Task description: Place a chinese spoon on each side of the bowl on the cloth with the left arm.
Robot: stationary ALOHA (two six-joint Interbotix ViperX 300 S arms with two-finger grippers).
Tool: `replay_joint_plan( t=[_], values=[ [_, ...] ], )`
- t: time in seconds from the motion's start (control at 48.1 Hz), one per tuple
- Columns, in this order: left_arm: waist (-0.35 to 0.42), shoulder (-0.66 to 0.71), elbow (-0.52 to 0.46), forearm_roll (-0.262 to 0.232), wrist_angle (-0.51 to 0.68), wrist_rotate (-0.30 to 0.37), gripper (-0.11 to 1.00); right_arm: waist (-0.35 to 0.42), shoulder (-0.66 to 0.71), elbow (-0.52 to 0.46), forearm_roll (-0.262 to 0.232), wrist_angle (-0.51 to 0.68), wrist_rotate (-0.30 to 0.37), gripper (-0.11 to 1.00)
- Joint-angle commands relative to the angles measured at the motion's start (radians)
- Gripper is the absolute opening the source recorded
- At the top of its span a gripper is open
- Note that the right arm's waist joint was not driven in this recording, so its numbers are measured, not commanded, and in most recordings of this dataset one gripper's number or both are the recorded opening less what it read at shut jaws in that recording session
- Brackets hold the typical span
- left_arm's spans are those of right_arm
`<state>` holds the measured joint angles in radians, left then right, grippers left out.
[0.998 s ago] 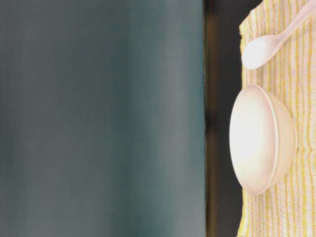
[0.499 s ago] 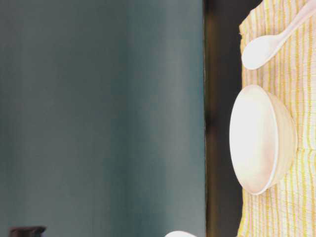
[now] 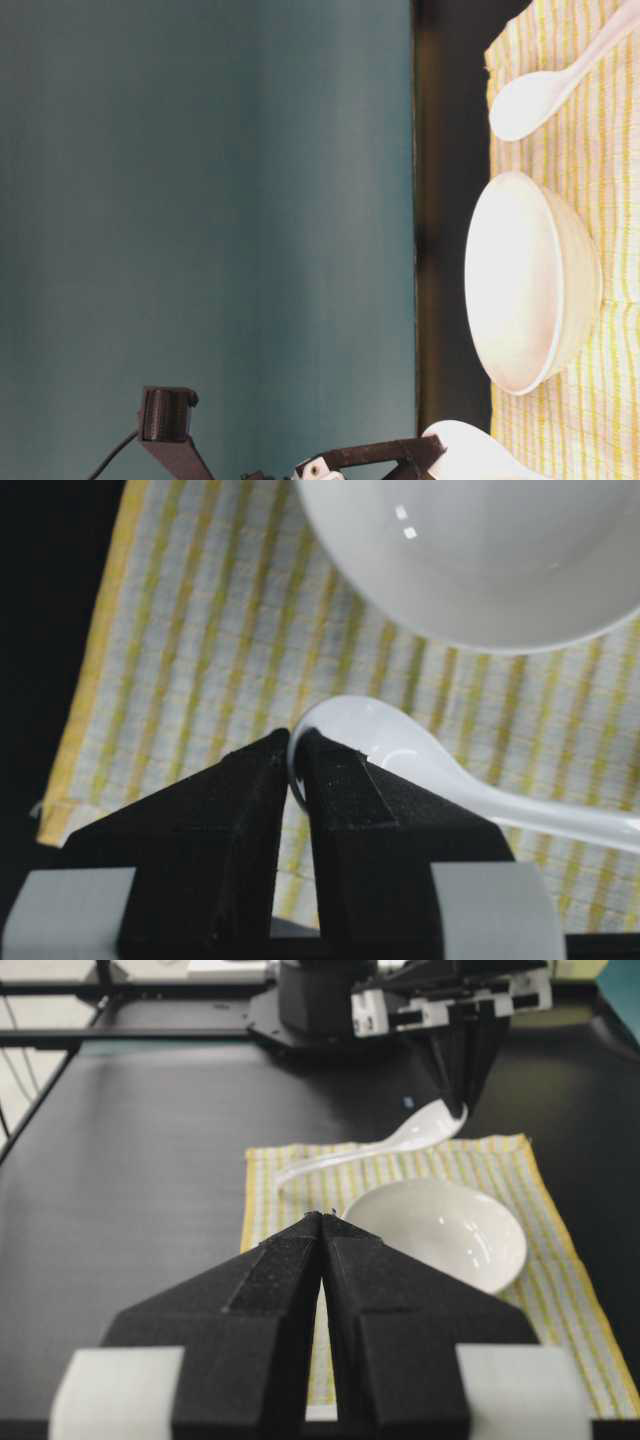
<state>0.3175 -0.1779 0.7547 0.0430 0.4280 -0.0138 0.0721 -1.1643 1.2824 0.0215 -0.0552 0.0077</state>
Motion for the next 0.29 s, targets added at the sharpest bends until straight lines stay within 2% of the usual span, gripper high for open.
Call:
replay_joint_plan(
  t=[0.0,0.27],
  values=[
    [0.011,-0.002,-0.012,0.003,-0.009,0.003,0.07,0.000,0.011,-0.003,0.002,-0.006,0.006,0.01],
    [0.026,0.000,-0.009,0.003,-0.043,0.044,0.08,0.000,0.011,0.005,0.002,-0.009,0.006,0.01]
  ],
)
